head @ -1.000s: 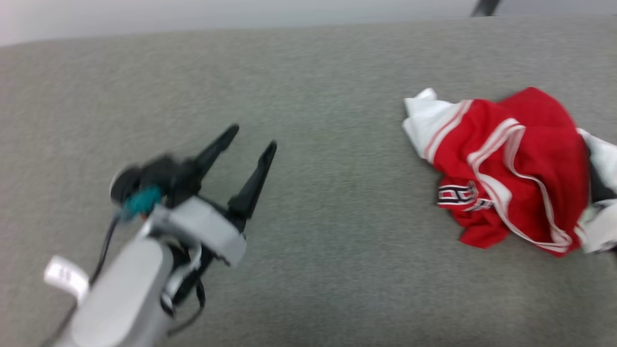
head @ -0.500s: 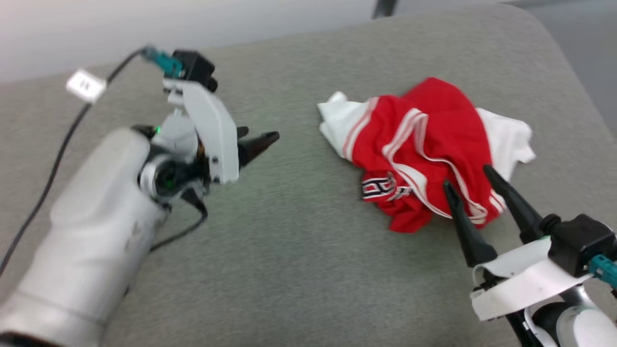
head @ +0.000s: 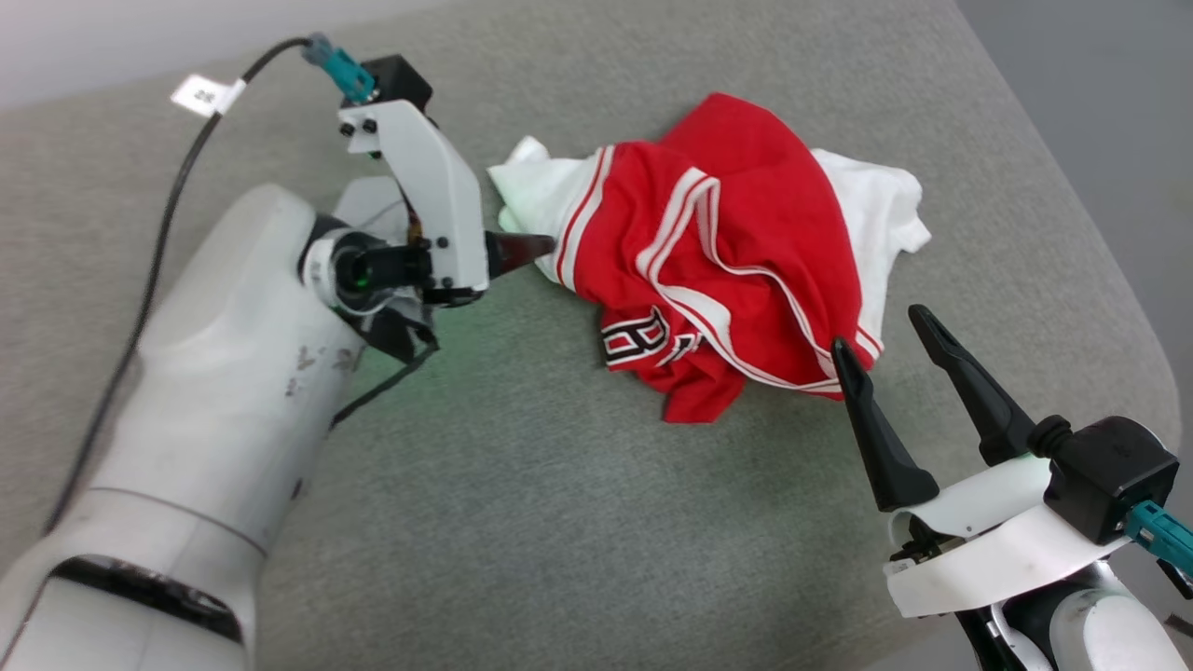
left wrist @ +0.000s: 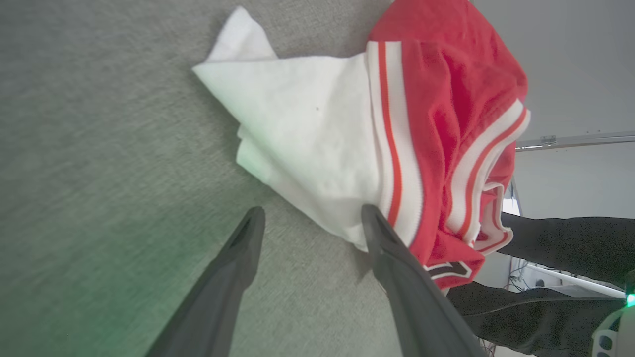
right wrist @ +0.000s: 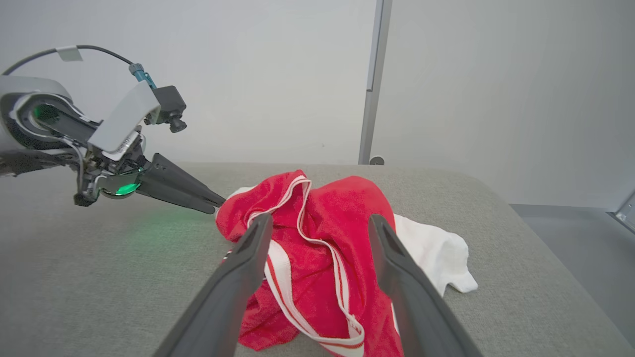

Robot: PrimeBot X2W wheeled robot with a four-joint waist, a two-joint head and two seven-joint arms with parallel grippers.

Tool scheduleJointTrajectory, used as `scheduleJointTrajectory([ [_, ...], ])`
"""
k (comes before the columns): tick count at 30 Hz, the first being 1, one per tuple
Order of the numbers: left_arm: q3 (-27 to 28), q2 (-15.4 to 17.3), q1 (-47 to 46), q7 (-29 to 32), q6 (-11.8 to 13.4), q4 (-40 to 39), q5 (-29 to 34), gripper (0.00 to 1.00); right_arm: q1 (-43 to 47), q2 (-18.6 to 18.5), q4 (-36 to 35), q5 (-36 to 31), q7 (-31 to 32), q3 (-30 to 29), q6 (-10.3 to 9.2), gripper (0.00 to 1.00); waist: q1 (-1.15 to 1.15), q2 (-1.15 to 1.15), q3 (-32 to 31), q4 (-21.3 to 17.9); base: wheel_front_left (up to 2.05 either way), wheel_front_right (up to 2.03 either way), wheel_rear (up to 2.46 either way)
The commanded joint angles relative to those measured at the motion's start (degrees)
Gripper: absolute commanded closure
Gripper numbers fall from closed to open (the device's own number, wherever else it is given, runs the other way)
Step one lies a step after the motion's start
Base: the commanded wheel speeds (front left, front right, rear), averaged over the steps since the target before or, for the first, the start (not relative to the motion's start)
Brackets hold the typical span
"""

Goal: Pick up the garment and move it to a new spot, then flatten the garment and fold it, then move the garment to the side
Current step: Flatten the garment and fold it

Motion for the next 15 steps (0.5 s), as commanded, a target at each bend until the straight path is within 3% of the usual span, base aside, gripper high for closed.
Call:
scheduleJointTrajectory([
  [1, 0.6, -0.85, -1.03, 0.16, -0.45, 0.94, -1.03, 0.0, -0.64, 0.17, 0.43, -0.16, -0.41, 0.15, -0.06, 0.0, 0.0, 0.0, 2.36, -2.3, 0.0, 0.0, 0.0],
  [5, -0.77, -0.7, -1.7, 0.08, -1.09, 3.13, 0.03, 0.0, -1.19, 0.31, 1.01, -0.27, -0.98, 0.37, -0.06, 0.0, 0.0, 0.0, 2.86, -2.72, 0.0, 0.0, 0.0],
  [10, 1.27, -2.85, -2.32, -0.41, -1.44, 5.31, -2.99, 0.0, -1.5, 0.56, 1.35, -0.34, -1.17, 0.34, -0.06, 0.0, 0.0, 0.0, 3.28, -2.91, 0.0, 0.0, 0.0],
  [15, -1.55, -2.56, -2.56, -3.3, -1.79, 5.94, 0.02, 0.0, -2.23, 0.77, 1.17, -0.1, -1.3, 0.69, -0.06, 0.0, 0.0, 0.0, 3.89, -3.02, 0.0, 0.0, 0.0],
])
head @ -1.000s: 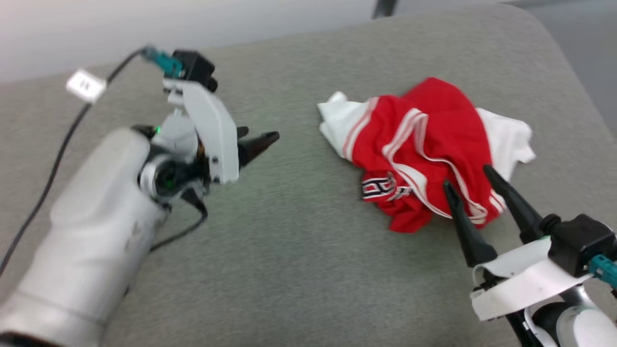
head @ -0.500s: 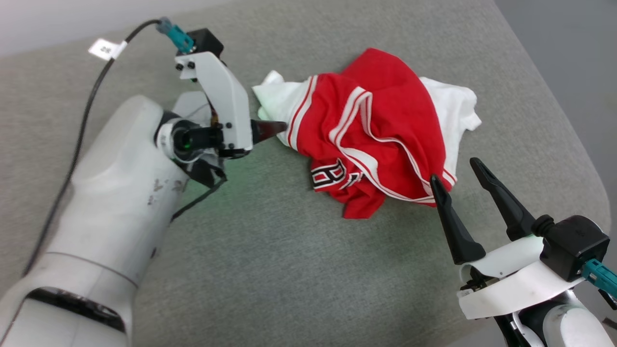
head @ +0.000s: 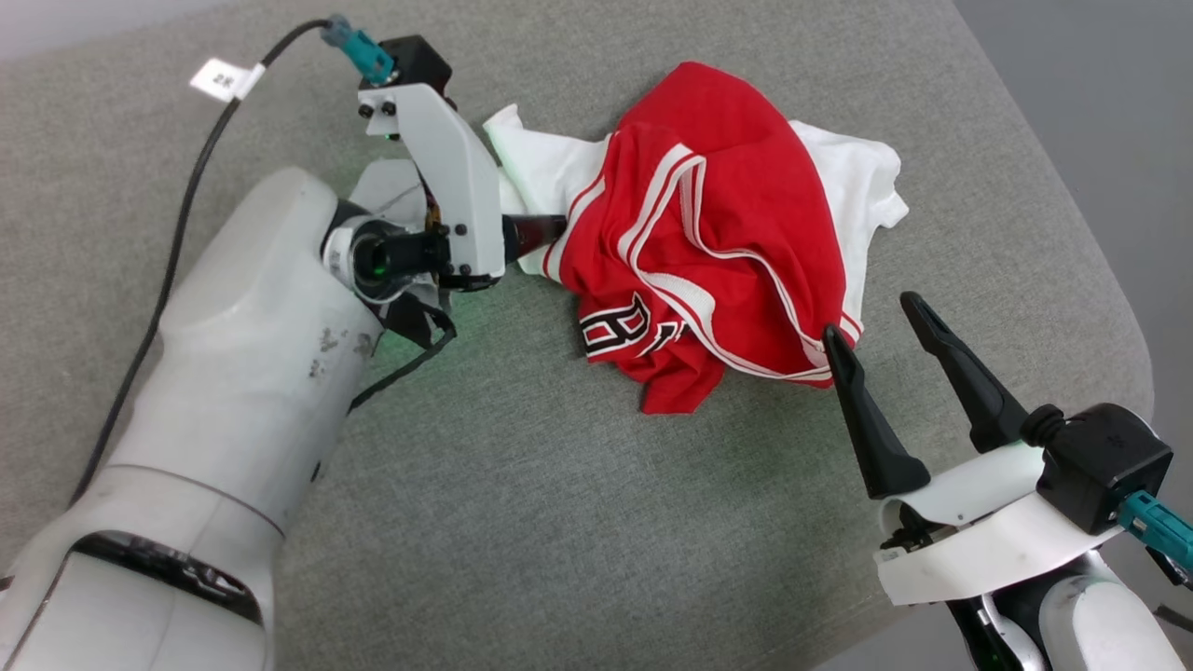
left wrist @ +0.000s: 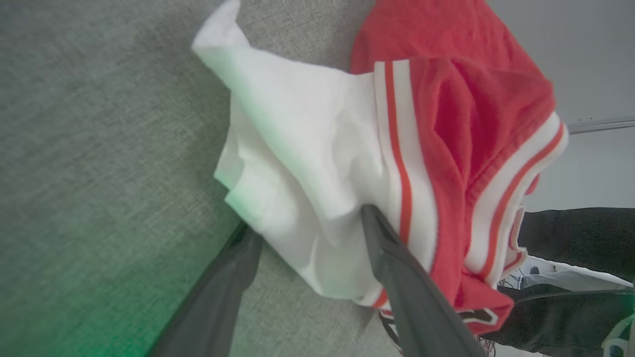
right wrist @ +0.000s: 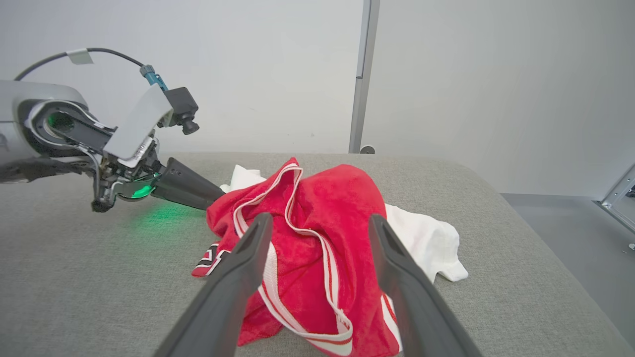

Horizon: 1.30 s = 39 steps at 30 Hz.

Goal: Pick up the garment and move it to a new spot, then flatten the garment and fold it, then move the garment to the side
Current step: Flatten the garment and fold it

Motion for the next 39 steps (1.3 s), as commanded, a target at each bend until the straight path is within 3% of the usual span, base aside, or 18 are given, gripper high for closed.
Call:
scheduleJointTrajectory([
  [1, -0.05, -0.11, 0.62, -0.84, -0.22, 0.6, -0.26, 0.0, -0.76, 0.2, -0.03, 0.01, -0.33, 0.15, -0.06, 0.0, 0.0, 0.0, 0.28, -0.07, 0.0, 0.0, 0.0],
  [2, -0.29, -0.37, 0.77, -0.86, -0.25, 0.7, -0.47, 0.67, -0.75, 0.17, 0.16, -0.03, -0.34, 0.0, -0.06, 0.0, 0.0, 0.0, 0.33, -0.01, 0.0, 0.0, 0.0],
  [3, -0.59, -0.5, 0.84, -0.74, -0.31, 0.71, -0.59, 1.0, -0.77, 0.16, 0.27, -0.11, -0.37, -0.13, -0.06, 0.0, 0.0, 0.0, 0.37, 0.1, 0.0, 0.0, 0.0],
  [7, -0.48, -0.46, 0.55, -2.3, -0.4, -0.99, -1.88, 1.0, -0.15, -0.01, 0.43, -0.46, -0.23, -0.69, -0.06, 0.0, 0.0, 0.0, -0.61, 1.89, 0.0, 0.0, 0.0],
  [14, -0.71, 0.51, 2.35, -3.43, -0.42, -5.58, -5.22, 1.0, 0.91, -1.17, -0.26, -1.25, 1.55, -1.62, -0.06, 0.0, 0.0, 0.0, -4.99, 8.47, 0.0, 0.0, 0.0],
  [18, -0.86, 3.23, 4.81, -3.51, -0.38, -8.96, -7.18, 1.0, 1.89, -2.22, -1.6, -1.56, 3.61, -2.0, -0.06, 0.0, 0.0, 0.0, -8.38, 13.93, 0.0, 0.0, 0.0],
  [24, -0.99, 9.85, 10.21, -3.73, -0.37, -10.86, -7.79, 1.0, 3.07, -3.35, -3.97, -1.42, 6.83, -1.78, -0.06, 0.0, 0.0, 0.0, -11.47, 20.03, 0.0, 0.0, 0.0],
  [29, -2.03, 14.13, 14.11, -2.17, 2.35, -11.23, -6.56, 1.0, 3.93, -3.91, -5.66, -1.44, 8.61, -2.03, -0.06, 0.0, 0.0, 0.0, -11.67, 22.47, 0.0, 0.0, 0.0],
  [37, -3.78, 14.79, 17.67, -1.58, 5.81, -13.5, -5.34, 1.0, 3.59, -4.31, -7.23, -1.12, 9.82, -2.21, -0.06, 0.0, 0.0, 0.0, -10.07, 23.28, 0.0, 0.0, 0.0],
  [39, -3.64, 14.62, 17.73, -2.19, 6.07, -13.98, -5.27, 0.59, 3.44, -4.46, -7.36, -1.01, 9.9, -2.32, -0.06, 0.0, 0.0, 0.0, -9.91, 23.2, 0.0, 0.0, 0.0],
])
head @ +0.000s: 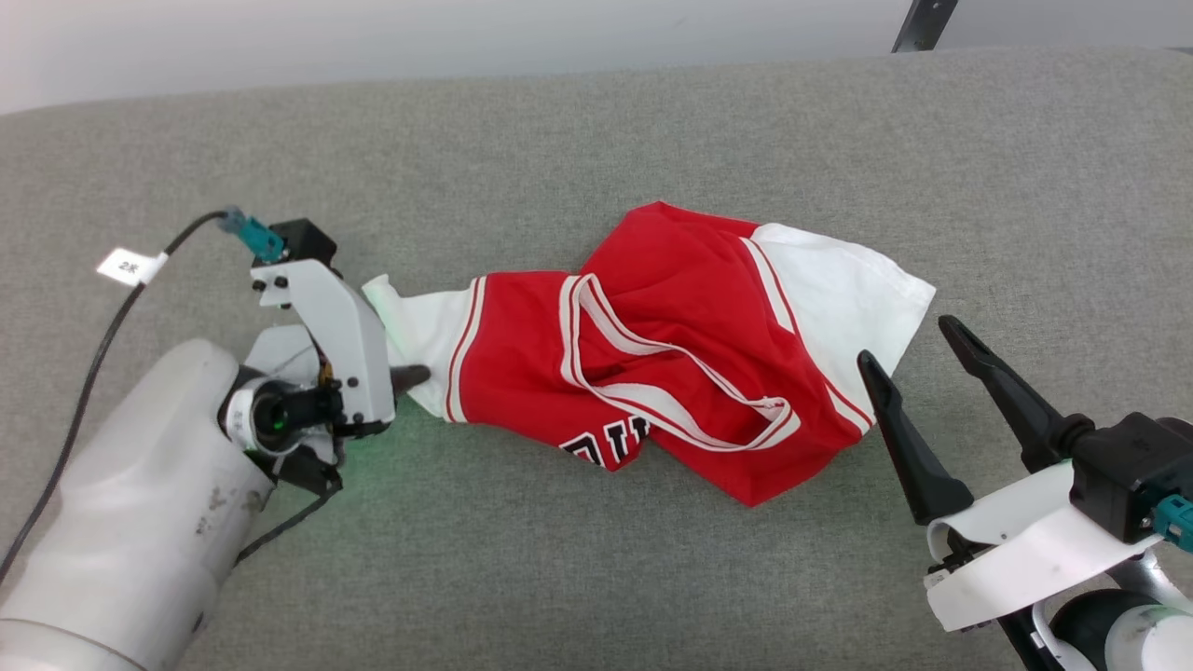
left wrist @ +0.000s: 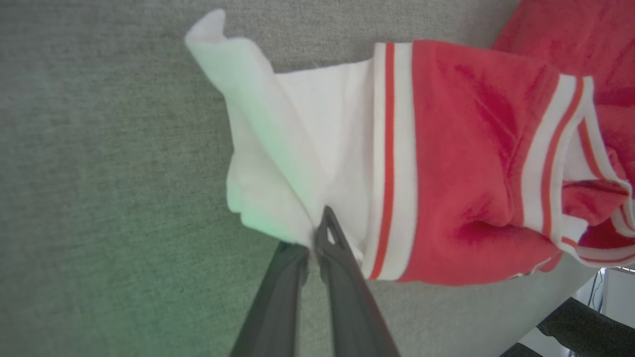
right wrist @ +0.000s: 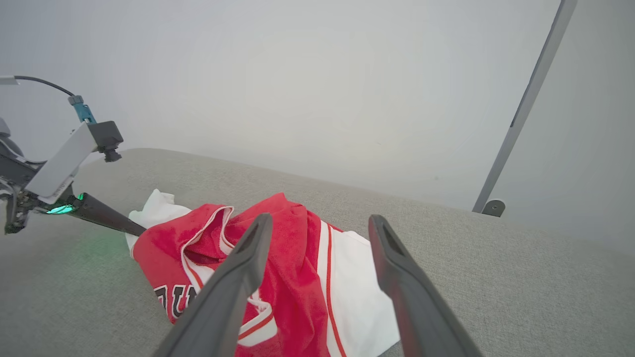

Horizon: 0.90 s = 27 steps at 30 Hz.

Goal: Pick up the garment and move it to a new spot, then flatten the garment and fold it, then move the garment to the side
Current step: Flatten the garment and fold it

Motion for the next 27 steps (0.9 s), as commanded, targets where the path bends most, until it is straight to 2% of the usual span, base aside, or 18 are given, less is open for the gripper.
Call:
scheduleJointTrajectory([
  [1, 0.31, -0.18, 0.32, -0.4, 0.34, -0.43, -0.08, 0.0, -0.07, -0.24, -0.23, 0.54, 0.07, -0.29, -0.06, 0.0, 0.0, 0.0, 0.1, -0.05, 0.0, 0.0, 0.0],
  [9, 1.75, 2.52, -0.27, 0.26, 0.65, -5.28, -1.17, 0.0, 0.84, 0.0, 0.15, 0.52, 0.55, -0.95, -0.06, 0.0, 0.0, 0.0, -0.93, 0.39, 0.0, 0.0, 0.0],
  [18, 1.73, 7.39, 0.2, 1.99, 4.56, -8.91, 0.63, 0.0, 0.72, 0.29, 0.13, 0.85, 0.22, -0.48, -0.06, 0.0, 0.0, 0.0, -0.22, -0.82, 0.0, 0.0, 0.0],
  [21, 1.12, 7.51, 0.54, 2.29, 5.35, -8.82, 1.25, 0.0, 0.55, 0.23, 0.16, 0.93, 0.1, -0.64, -0.06, 0.0, 0.0, 0.0, 0.38, -1.49, 0.0, 0.0, 0.0],
  [27, 0.72, 7.61, 0.93, 1.91, 4.74, -7.45, 1.65, 0.0, -0.12, 0.28, 0.27, 0.78, -0.22, -0.67, -0.06, 0.0, 0.0, 0.0, 1.26, -2.67, 0.0, 0.0, 0.0],
])
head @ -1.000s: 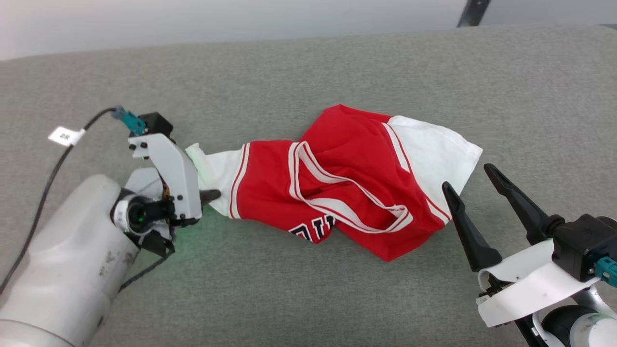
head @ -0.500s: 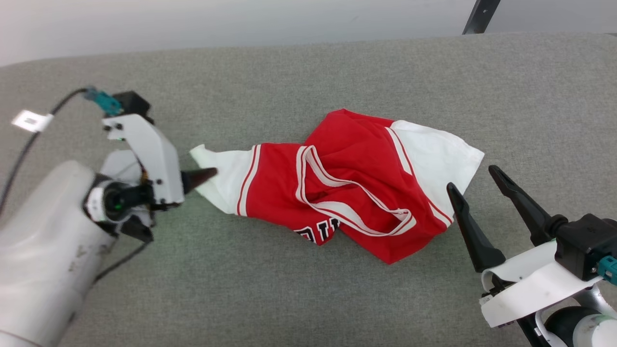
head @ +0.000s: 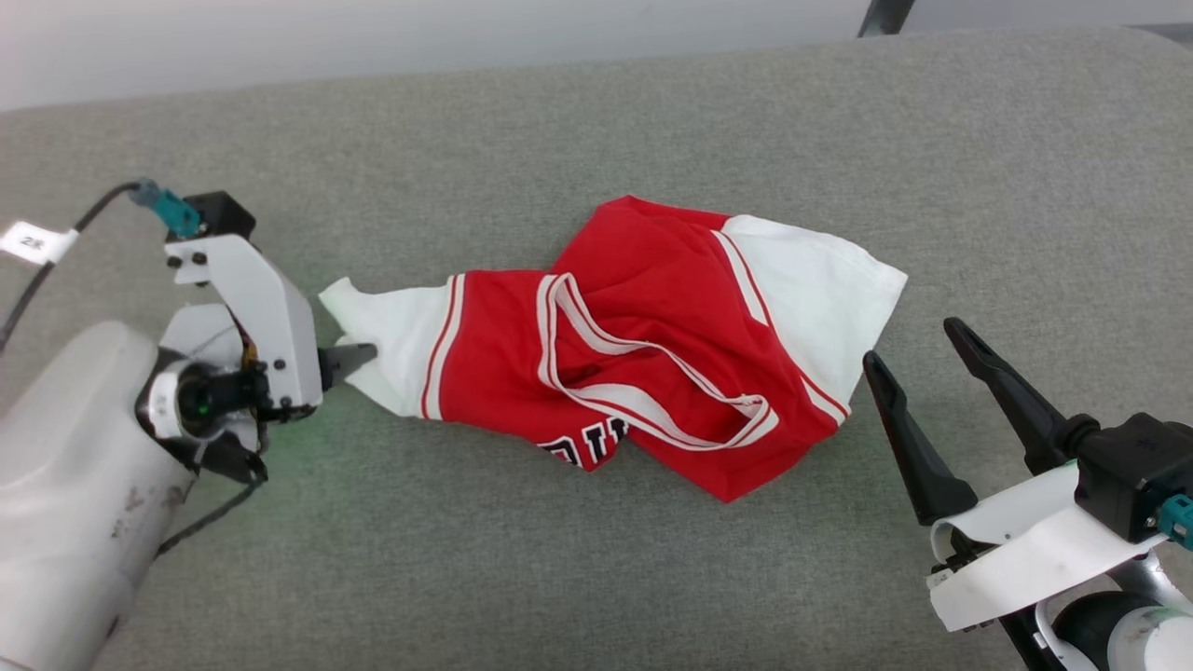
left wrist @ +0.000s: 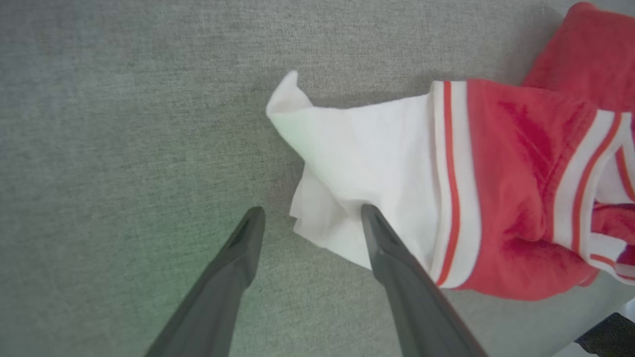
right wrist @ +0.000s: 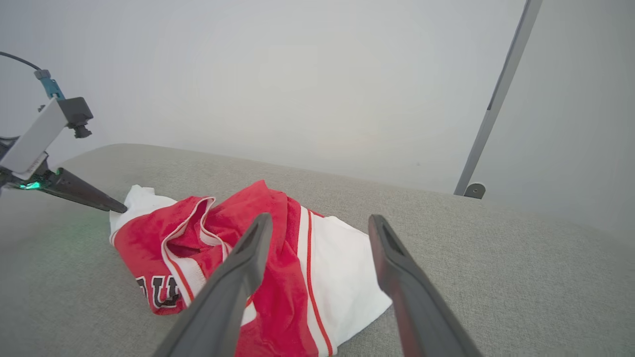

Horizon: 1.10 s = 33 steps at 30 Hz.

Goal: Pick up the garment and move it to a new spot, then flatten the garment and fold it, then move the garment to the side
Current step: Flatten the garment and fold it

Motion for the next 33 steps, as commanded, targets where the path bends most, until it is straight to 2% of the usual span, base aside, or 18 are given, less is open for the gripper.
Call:
scheduleJointTrajectory([
  [1, -0.61, 0.25, 0.61, -0.23, -0.6, 0.21, 1.01, 0.0, -0.51, 0.11, 0.06, 0.26, -0.34, -0.18, -0.06, 0.0, 0.0, 0.0, 0.41, -0.48, 0.0, 0.0, 0.0],
  [4, -0.59, -0.16, 0.75, 0.15, -1.08, 0.81, 0.45, 0.0, -0.64, 0.11, 0.03, 0.21, -0.38, -0.43, -0.06, 0.0, 0.0, 0.0, 0.6, -0.67, 0.0, 0.0, 0.0],
  [5, -0.64, -0.19, 0.62, 0.16, -1.24, 0.94, 0.47, 0.08, -0.64, 0.11, 0.04, 0.18, -0.37, -0.48, -0.06, 0.0, 0.0, 0.0, 0.59, -0.68, 0.0, 0.0, 0.0],
  [6, -0.72, -0.22, 0.5, 0.09, -1.41, 1.1, 0.56, 0.56, -0.62, 0.12, 0.05, 0.16, -0.35, -0.53, -0.06, 0.0, 0.0, 0.0, 0.57, -0.68, 0.0, 0.0, 0.0],
  [7, -0.76, -0.27, 0.37, -0.13, -1.49, 1.25, 0.67, 0.73, -0.59, 0.13, 0.06, 0.13, -0.32, -0.58, -0.06, 0.0, 0.0, 0.0, 0.51, -0.64, 0.0, 0.0, 0.0],
  [8, -0.55, -0.37, 0.24, -0.43, -1.55, 1.36, 0.56, 0.77, -0.55, 0.16, 0.08, 0.06, -0.28, -0.66, -0.06, 0.0, 0.0, 0.0, 0.46, -0.59, 0.0, 0.0, 0.0],
  [11, 0.13, -0.63, 0.29, -0.32, -1.99, 1.53, -0.54, 0.78, -0.35, 0.2, 0.12, -0.12, -0.14, -0.81, -0.06, 0.0, 0.0, 0.0, 0.06, -0.33, 0.0, 0.0, 0.0],
  [13, 0.53, -0.67, 0.67, 0.0, -2.16, 1.3, -1.36, 1.0, -0.23, 0.29, 0.1, -0.17, -0.07, -0.84, -0.06, 0.0, 0.0, 0.0, -0.17, -0.08, 0.0, 0.0, 0.0],
  [20, 1.51, -0.09, 2.35, 0.35, -2.02, -0.51, -3.05, 1.0, 0.4, 0.5, 0.16, -0.29, -0.03, -0.97, -0.06, 0.0, 0.0, 0.0, -0.79, 0.9, 0.0, 0.0, 0.0],
  [26, 1.89, 1.54, 3.89, 0.79, -0.74, -3.17, -3.5, 1.0, 0.78, 0.5, 0.17, -0.26, 0.16, -1.01, -0.06, 0.0, 0.0, 0.0, -1.25, 1.28, 0.0, 0.0, 0.0],
  [33, 1.87, 6.21, 9.49, 2.26, 2.45, -11.19, -4.11, 1.0, 1.35, 0.15, 0.45, -0.03, 0.36, -1.42, -0.06, 0.0, 0.0, 0.0, -1.78, 1.4, 0.0, 0.0, 0.0],
])
